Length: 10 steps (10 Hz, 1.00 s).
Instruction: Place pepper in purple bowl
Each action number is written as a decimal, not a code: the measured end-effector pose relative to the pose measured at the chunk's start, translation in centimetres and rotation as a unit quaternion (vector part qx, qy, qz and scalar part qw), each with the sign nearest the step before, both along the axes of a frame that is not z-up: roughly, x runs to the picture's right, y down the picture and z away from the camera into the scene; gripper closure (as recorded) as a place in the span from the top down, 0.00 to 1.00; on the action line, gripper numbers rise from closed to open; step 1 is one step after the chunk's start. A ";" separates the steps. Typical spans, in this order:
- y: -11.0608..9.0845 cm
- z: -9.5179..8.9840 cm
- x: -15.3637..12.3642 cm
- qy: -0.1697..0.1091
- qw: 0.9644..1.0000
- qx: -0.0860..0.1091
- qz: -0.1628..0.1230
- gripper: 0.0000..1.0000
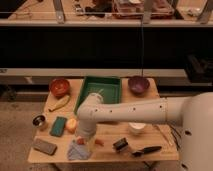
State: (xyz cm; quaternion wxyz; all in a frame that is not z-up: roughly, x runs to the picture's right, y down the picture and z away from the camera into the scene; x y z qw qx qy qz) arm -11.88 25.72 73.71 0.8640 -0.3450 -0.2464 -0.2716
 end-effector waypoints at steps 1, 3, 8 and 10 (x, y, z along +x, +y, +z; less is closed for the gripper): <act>-0.1 0.6 -0.2 0.004 1.000 0.004 0.000 0.65; -0.3 1.4 -0.3 0.014 1.000 0.011 0.003 0.65; 0.1 3.4 -1.2 0.021 0.999 0.034 -0.012 0.65; 0.4 3.7 -1.4 0.022 0.999 0.041 -0.024 0.62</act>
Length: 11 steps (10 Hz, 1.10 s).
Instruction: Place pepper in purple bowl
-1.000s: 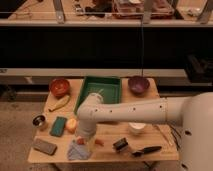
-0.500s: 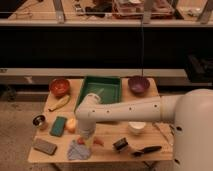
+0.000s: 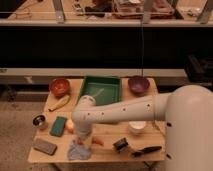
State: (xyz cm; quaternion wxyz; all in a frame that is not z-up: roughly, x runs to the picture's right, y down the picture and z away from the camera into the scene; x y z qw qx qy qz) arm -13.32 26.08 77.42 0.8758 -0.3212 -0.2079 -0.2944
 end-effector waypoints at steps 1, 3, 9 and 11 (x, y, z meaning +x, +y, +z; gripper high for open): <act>0.2 0.1 0.0 0.001 1.000 0.000 -0.005 0.51; 0.6 0.2 0.2 0.002 1.000 -0.002 -0.009 0.40; -2.5 -5.9 2.4 -0.005 0.999 0.028 -0.019 0.00; -6.1 -10.0 3.3 -0.020 0.998 0.051 -0.007 0.00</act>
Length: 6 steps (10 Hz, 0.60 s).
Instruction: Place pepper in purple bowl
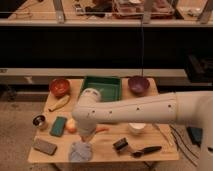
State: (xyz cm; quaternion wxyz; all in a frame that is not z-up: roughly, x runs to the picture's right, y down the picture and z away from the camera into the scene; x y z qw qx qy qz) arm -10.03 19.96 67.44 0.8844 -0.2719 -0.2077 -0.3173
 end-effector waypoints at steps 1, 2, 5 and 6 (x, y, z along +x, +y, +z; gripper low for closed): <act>-1.4 -1.5 0.3 -0.011 1.000 0.009 0.007 0.00; -3.6 -3.6 0.8 -0.027 0.999 0.023 0.019 0.00; -10.4 -7.2 3.7 -0.060 0.995 0.044 0.062 0.00; -11.9 -7.8 4.4 -0.062 0.995 0.046 0.069 0.00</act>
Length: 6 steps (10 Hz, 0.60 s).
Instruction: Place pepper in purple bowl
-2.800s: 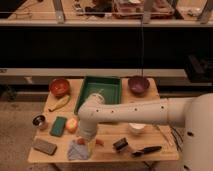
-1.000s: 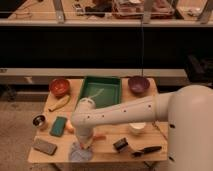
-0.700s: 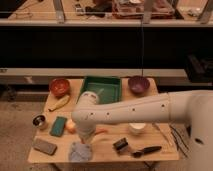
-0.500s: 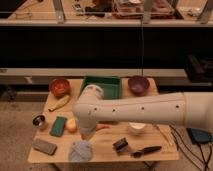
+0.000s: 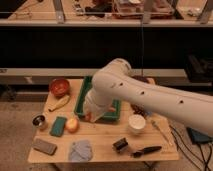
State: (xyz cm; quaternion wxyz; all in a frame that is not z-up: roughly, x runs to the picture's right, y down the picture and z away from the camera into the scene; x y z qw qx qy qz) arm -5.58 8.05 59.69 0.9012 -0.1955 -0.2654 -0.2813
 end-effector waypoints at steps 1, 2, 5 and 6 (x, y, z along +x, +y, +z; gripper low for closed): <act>-0.7 -0.2 0.4 -0.001 1.000 0.002 0.003 0.00; -0.9 -0.3 0.5 -0.002 1.000 0.003 0.004 0.00; -0.9 -0.3 0.5 0.001 1.000 0.003 0.004 0.00; -1.3 -0.2 0.8 0.014 1.000 0.008 0.007 0.00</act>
